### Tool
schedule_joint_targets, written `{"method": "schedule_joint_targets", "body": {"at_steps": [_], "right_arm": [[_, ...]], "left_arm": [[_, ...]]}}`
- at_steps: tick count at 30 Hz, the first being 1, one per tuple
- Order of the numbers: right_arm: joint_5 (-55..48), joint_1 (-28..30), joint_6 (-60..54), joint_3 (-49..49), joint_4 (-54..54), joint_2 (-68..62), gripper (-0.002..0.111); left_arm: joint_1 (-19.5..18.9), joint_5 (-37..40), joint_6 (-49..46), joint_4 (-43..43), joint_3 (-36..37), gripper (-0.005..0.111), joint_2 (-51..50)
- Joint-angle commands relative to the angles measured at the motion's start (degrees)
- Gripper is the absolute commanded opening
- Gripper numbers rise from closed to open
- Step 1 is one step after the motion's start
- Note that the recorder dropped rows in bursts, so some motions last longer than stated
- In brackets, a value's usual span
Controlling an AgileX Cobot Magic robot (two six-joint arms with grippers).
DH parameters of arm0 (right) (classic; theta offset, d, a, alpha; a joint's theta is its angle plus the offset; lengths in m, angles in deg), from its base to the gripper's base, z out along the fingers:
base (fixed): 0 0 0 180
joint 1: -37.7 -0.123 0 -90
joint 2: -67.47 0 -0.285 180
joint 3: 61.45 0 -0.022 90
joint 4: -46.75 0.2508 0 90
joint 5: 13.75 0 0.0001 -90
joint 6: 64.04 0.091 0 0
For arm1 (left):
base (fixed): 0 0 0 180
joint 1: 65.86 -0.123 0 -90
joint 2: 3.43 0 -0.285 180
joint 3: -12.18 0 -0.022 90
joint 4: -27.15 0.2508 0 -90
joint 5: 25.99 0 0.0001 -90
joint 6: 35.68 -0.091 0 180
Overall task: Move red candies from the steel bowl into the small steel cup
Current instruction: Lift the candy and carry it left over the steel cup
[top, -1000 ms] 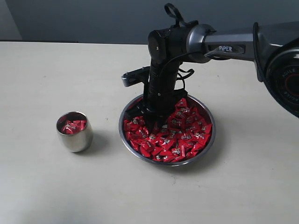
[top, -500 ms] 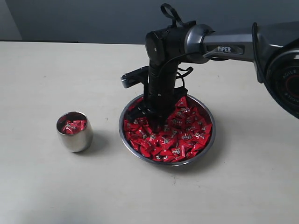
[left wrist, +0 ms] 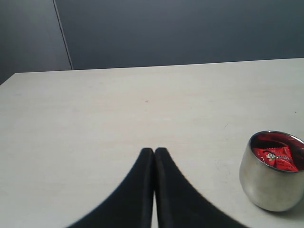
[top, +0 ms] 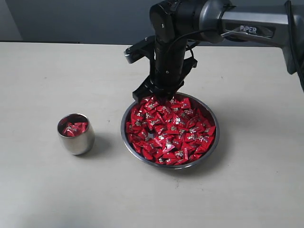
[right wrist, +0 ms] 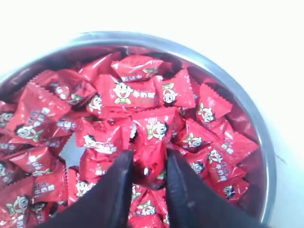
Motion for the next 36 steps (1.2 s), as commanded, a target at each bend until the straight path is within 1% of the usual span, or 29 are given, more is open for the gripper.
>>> {"method": "schedule_joint_targets", "body": {"at_steps": [1,7,9,12,16,19,20,22,26,28,30,33,36], "right_arm": [[-1.0,0.32,0.08,-0.26,-0.38,0.38,0.0],[-1.2,0.32,0.08,-0.26,-0.38,0.75,0.0],[0.34,0.32,0.73,-0.26,-0.38,1.41,0.0],[4.17,0.32,2.26,-0.26,-0.38,3.06,0.0],[12.6,0.32,6.49,-0.26,-0.38,4.94,0.0],[19.36,0.32,6.06,-0.26,2.38,5.51,0.0],[20.95,0.32,4.79,-0.26,4.99,5.49,-0.001],[23.33,0.32,-1.78,-0.26,11.62,5.34,-0.001],[25.48,0.32,-21.62,-0.53,29.72,4.38,-0.001],[23.66,0.32,-27.09,-2.26,33.78,3.17,-0.001],[18.82,0.32,-29.94,-6.03,35.39,1.13,-0.001],[10.68,0.2,-31.13,-12.62,35.74,-2.08,-0.001],[3.41,-0.88,-35.9,-19.58,35.67,-5.06,-0.001]], "left_arm": [[-0.03,-0.11,0.11,-0.16,0.22,0.0,0.26],[-0.03,-0.11,0.11,-0.16,0.22,0.0,0.26],[-0.03,-0.11,0.11,-0.16,0.22,0.0,0.26],[-0.03,-0.11,0.11,-0.16,0.22,0.0,0.26],[-0.03,-0.11,0.11,-0.16,0.22,0.0,0.26],[-0.03,-0.11,0.11,-0.16,0.22,0.0,0.26],[-0.03,-0.11,0.11,-0.16,0.22,0.0,0.26],[-0.03,-0.11,0.11,-0.16,0.22,0.0,0.26],[-0.03,-0.11,0.11,-0.16,0.22,0.0,0.26],[-0.03,-0.11,0.11,-0.16,0.22,0.0,0.26],[-0.03,-0.11,0.11,-0.16,0.22,0.0,0.26],[-0.03,-0.11,0.11,-0.16,0.22,0.0,0.26],[-0.03,-0.11,0.11,-0.16,0.22,0.0,0.26]]}}
